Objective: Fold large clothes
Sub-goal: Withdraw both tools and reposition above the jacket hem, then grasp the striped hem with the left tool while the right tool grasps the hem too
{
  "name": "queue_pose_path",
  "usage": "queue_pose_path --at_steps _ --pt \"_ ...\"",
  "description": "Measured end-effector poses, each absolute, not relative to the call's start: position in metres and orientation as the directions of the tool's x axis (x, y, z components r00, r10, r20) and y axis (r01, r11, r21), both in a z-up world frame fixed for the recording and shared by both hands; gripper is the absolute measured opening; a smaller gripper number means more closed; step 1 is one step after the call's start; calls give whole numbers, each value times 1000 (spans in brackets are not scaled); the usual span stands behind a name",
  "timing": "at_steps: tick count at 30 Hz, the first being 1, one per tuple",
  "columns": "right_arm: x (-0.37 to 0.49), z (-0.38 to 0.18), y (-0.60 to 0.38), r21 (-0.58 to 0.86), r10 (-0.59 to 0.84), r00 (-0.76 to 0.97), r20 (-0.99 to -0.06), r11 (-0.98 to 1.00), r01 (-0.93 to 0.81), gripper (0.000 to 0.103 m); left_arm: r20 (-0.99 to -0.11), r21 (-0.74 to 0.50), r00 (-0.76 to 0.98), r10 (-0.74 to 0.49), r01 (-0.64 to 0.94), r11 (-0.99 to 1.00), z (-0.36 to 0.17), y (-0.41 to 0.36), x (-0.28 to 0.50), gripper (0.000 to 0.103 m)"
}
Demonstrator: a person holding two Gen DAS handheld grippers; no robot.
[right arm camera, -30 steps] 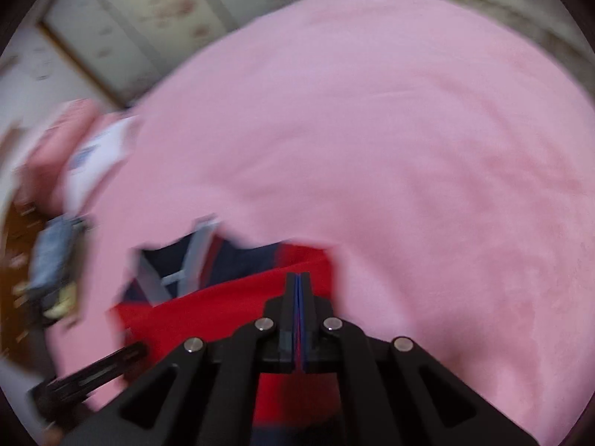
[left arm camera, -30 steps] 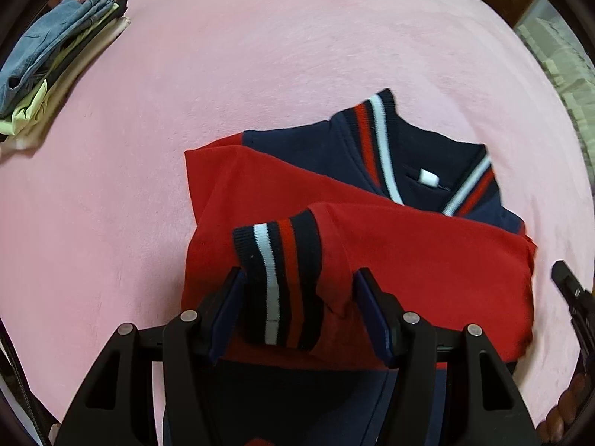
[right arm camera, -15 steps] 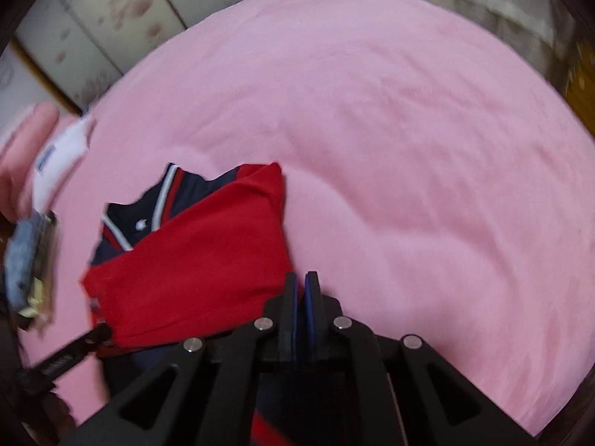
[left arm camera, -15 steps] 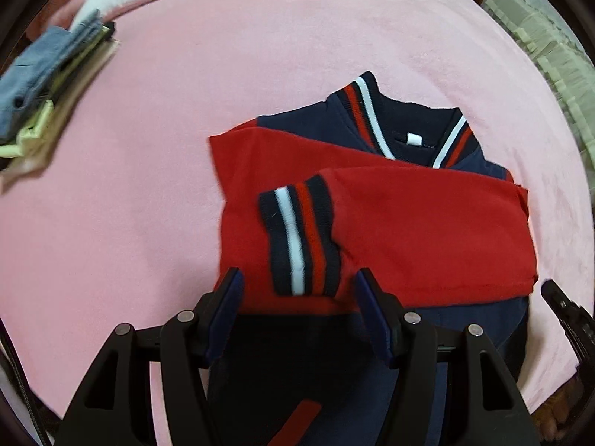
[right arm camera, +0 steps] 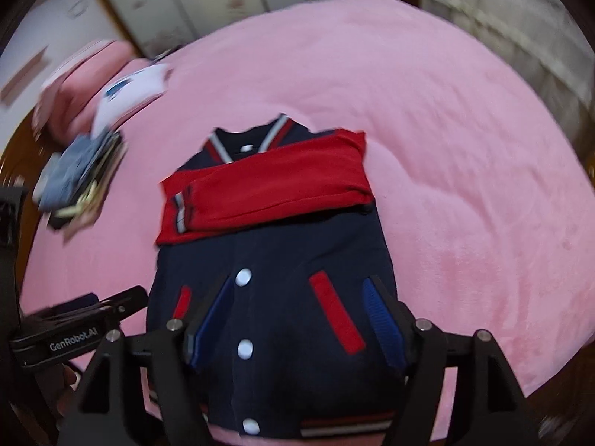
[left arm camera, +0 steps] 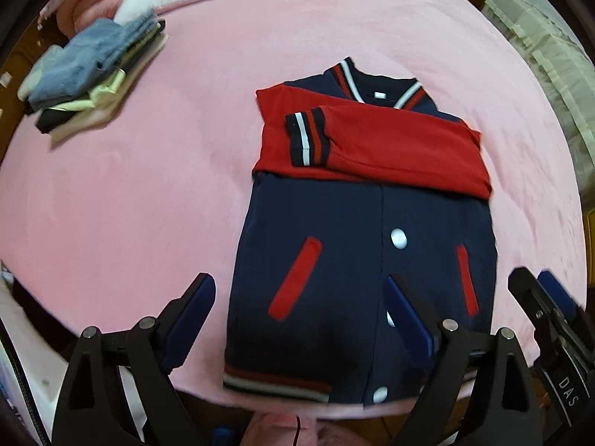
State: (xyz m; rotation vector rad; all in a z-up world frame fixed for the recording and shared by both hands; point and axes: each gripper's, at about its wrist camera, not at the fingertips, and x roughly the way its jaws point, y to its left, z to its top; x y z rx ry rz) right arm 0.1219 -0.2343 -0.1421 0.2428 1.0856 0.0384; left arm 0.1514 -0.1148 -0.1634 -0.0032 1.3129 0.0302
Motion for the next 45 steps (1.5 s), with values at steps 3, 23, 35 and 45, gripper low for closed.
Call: queue_pose_path --at_steps 3,23,35,45 --pt "102 -125 -230 191 147 483 -863 981 42 75 -949 67 309 65 -4 998 -143 -122 124 92" --pt "31 -130 -251 262 228 485 -844 965 2 78 -945 15 327 18 -11 1000 -152 -120 59 93" --pt "3 -238 -294 340 268 420 -867 935 104 77 -949 -224 270 -166 -199 954 -257 -17 35 93" --pt "9 -272 -325 588 463 440 -770 783 205 48 -905 -416 249 -346 -343 842 -307 19 43 93"
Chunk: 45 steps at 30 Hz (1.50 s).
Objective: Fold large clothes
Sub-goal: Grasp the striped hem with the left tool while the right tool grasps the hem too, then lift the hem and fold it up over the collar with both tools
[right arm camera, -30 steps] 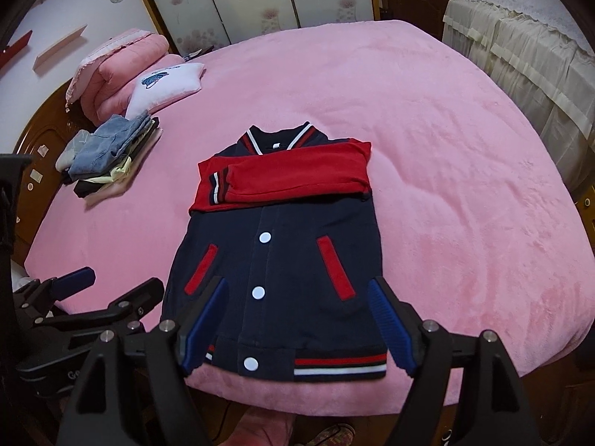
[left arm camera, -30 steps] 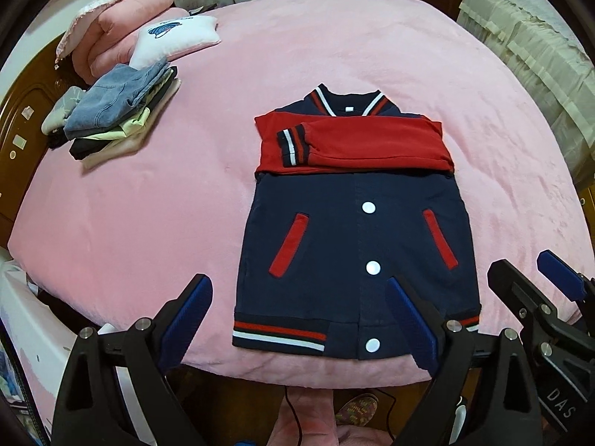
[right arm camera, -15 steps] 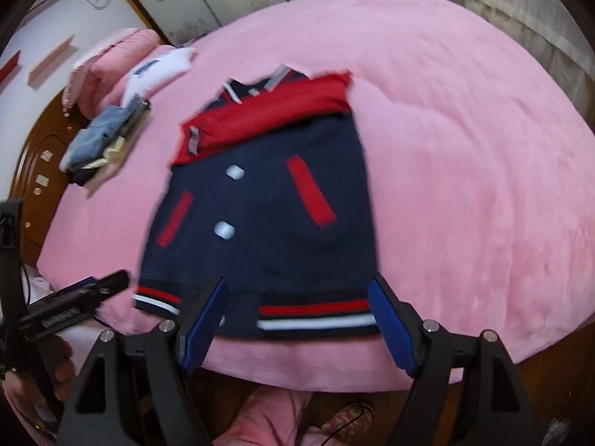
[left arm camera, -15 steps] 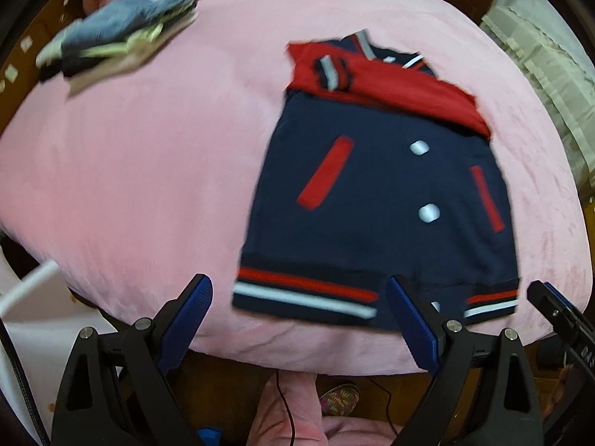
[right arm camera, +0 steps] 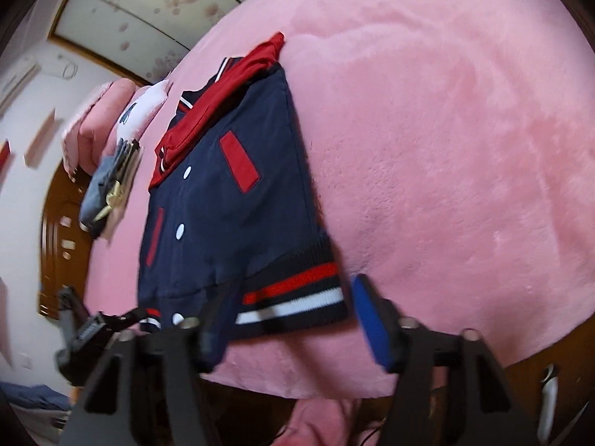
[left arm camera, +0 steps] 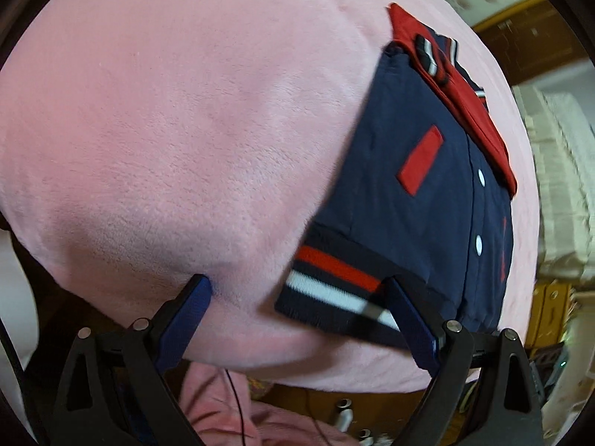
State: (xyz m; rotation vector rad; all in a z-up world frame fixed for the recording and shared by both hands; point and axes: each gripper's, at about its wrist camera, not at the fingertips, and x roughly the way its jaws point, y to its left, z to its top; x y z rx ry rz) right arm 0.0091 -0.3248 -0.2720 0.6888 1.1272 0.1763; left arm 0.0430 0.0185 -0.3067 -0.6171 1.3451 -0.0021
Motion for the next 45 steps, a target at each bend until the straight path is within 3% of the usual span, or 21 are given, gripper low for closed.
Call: queue_pose_path --at_steps 2,5,7,8,12,17,25,38,45 --pt "16 -276 -326 612 495 415 -763 761 217 40 -901 -427 240 -361 -348 834 -308 19 46 93" --pt "23 -277 -324 647 542 386 -746 727 229 19 -897 -438 213 -388 -297 848 -305 12 51 91" --pt "25 -275 -320 677 576 379 -724 697 236 15 -897 -438 192 -398 -253 863 -301 2 54 76" --pt "26 -271 -316 690 587 384 -713 686 233 14 -898 -433 191 -396 -240 869 -299 -1 55 58" --pt "35 -251 -302 710 605 394 -692 668 222 13 -890 -451 182 -418 -224 864 -287 -8 61 13" --pt "56 -222 -295 796 671 441 -597 563 221 13 -867 -493 215 -449 -246 835 -255 -11 83 11" --pt "122 -177 -293 835 661 528 -533 514 199 12 -809 -588 232 -541 -336 736 -217 4 164 11" --pt "203 -176 -320 814 469 682 -561 461 353 12 -796 -600 287 -533 -256 758 -194 -1 307 11" --pt "248 -193 -327 753 431 632 -644 505 423 13 -839 -540 253 -482 -264 799 -204 -20 358 12"
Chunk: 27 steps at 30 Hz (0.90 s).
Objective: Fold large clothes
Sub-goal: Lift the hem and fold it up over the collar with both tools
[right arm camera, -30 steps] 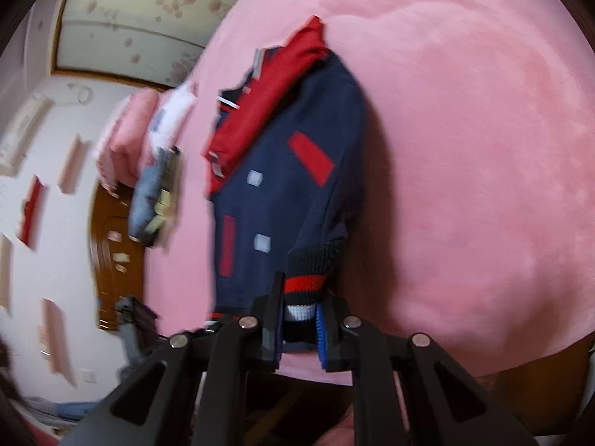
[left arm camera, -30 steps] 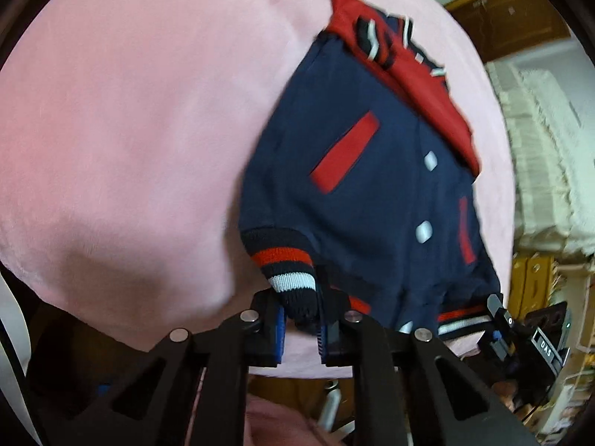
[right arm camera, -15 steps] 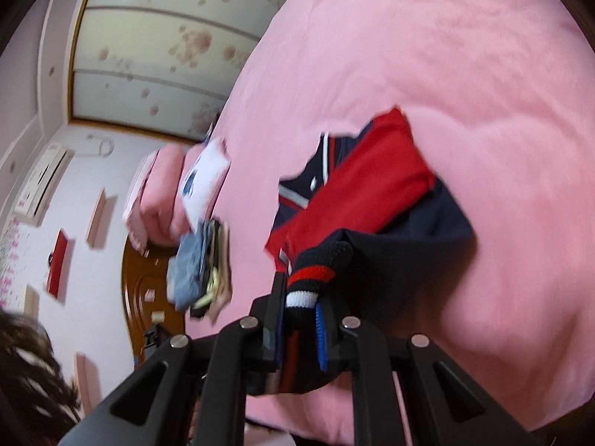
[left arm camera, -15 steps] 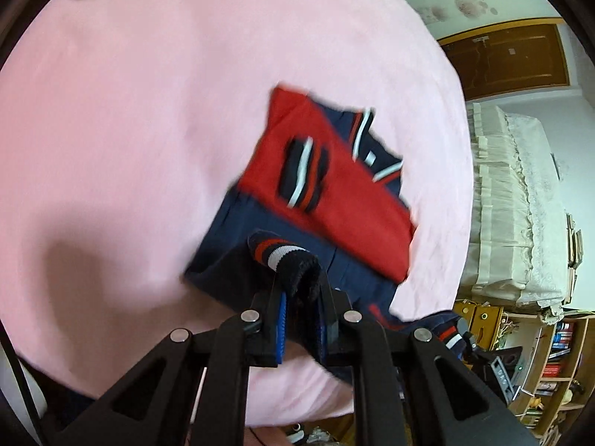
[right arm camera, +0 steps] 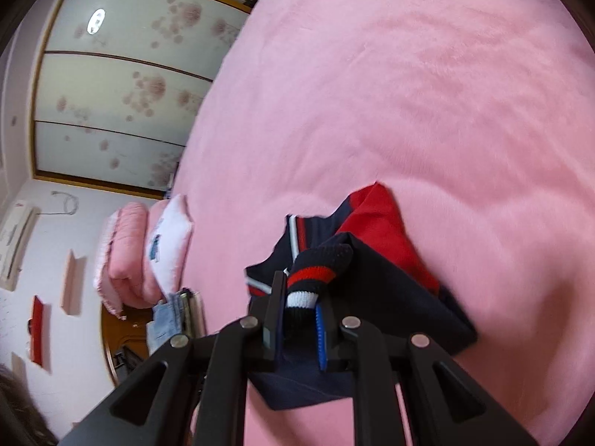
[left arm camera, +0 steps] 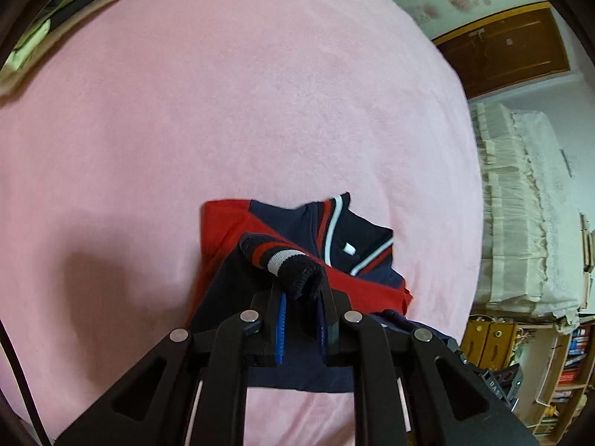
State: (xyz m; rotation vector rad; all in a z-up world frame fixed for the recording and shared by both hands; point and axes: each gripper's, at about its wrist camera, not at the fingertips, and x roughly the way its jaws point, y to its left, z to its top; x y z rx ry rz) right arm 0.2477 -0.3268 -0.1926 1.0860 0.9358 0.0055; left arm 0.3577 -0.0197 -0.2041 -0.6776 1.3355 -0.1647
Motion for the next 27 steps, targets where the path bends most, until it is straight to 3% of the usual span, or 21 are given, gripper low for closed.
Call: queue_pose_path --at_steps 2,3,6,8,12,18,20,22,24,27 --pt "260 -196 -329 742 426 621 -658 507 438 16 -866 -498 212 -454 -270 824 -211 -25 369 14" --pt "266 -198 -330 737 425 615 -665 509 445 18 -884 -465 195 -425 -272 842 -213 -27 374 21" --pt "282 -202 -328 723 426 600 -677 537 435 37 -911 -401 222 -346 -286 870 -211 -25 378 50" --pt "289 -200 -328 721 425 607 -672 563 404 48 -926 -358 222 -304 -271 893 -210 -24 379 59" --pt "302 -198 -321 659 420 542 -728 648 382 50 -965 -246 151 -216 -227 942 -217 -34 379 59" --pt "321 -216 -284 629 499 425 -756 733 259 50 -973 -219 98 -209 -98 971 -230 -76 378 58" --pt "331 -231 -261 603 525 338 -781 773 194 41 -975 -205 90 -201 -45 978 -232 -96 378 51" --pt "337 -241 -238 565 521 266 -811 816 124 13 -973 -220 77 -219 -3 976 -235 -115 378 38" --pt "340 -248 -219 535 512 226 -829 843 52 10 -968 -243 58 -243 17 970 -241 -127 380 29" --pt "346 -257 -209 550 538 200 -819 835 6 10 -983 -179 45 -180 26 984 -257 -139 385 27"
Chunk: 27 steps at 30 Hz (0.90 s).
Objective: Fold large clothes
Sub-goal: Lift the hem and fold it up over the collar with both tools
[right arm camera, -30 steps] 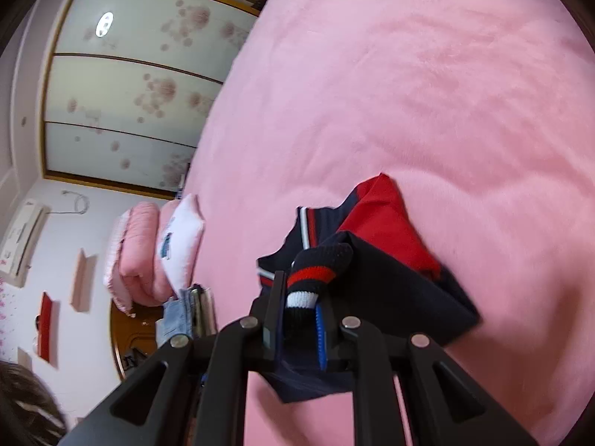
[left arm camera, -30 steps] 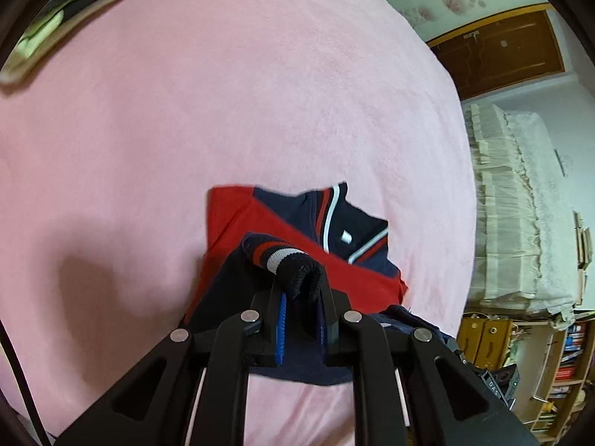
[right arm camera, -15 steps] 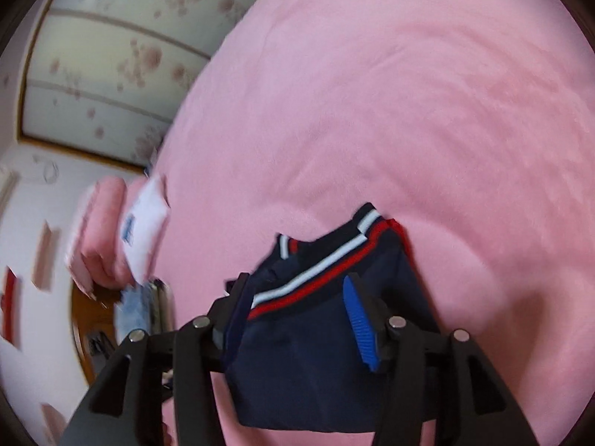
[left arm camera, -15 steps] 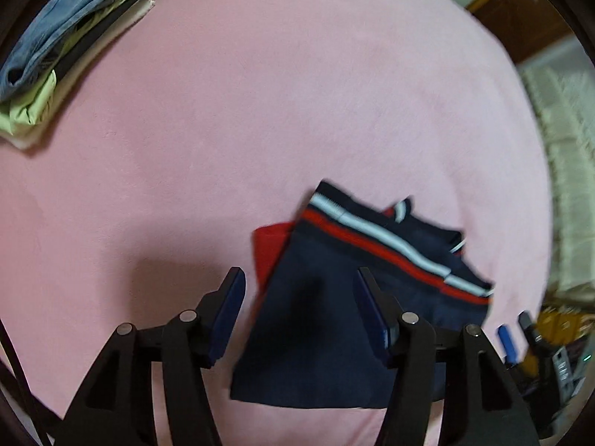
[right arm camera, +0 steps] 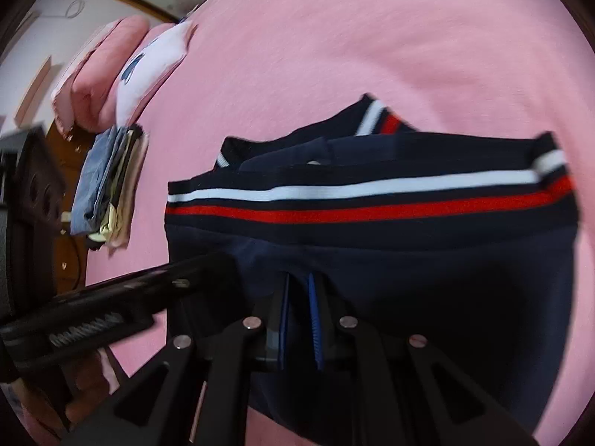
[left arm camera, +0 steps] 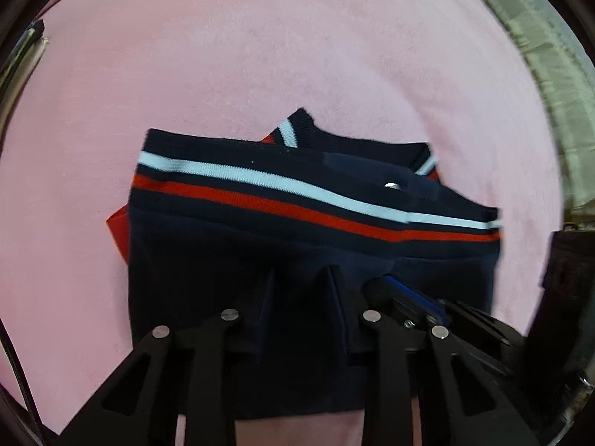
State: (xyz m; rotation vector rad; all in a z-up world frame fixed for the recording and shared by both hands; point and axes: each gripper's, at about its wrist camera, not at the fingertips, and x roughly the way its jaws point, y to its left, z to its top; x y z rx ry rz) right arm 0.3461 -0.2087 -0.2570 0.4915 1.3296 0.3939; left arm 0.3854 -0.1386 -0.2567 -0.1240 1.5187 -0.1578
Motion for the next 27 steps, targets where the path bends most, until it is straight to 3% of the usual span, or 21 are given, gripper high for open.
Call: queue_pose_path --at_steps 3,8,11,13,20,23,27 --pt "352 -266 -215 559 551 196 -811 829 -15 0 -988 -142 62 -142 7 990 -270 -140 391 26" --pt "352 -266 -252 502 481 266 -835 865 11 0 -979 -183 102 -174 -94 979 -274 -121 395 25" --pt "344 -262 -293 472 414 345 -842 876 100 0 -977 -150 172 -123 -156 976 -266 -107 393 24" --pt "337 -261 -318 435 347 378 -858 883 175 0 -977 -108 202 -69 -188 976 -263 -98 393 10" --pt "323 -233 -332 309 177 450 -875 921 238 0 -969 -103 238 -68 -139 985 -247 -95 385 10" --pt "318 -219 -321 432 313 472 -824 887 165 1 -966 -169 207 -155 -56 984 -234 -104 373 10" --pt "317 -232 -282 637 573 357 -738 765 90 1 -955 -276 120 -272 -16 961 -236 -114 352 10"
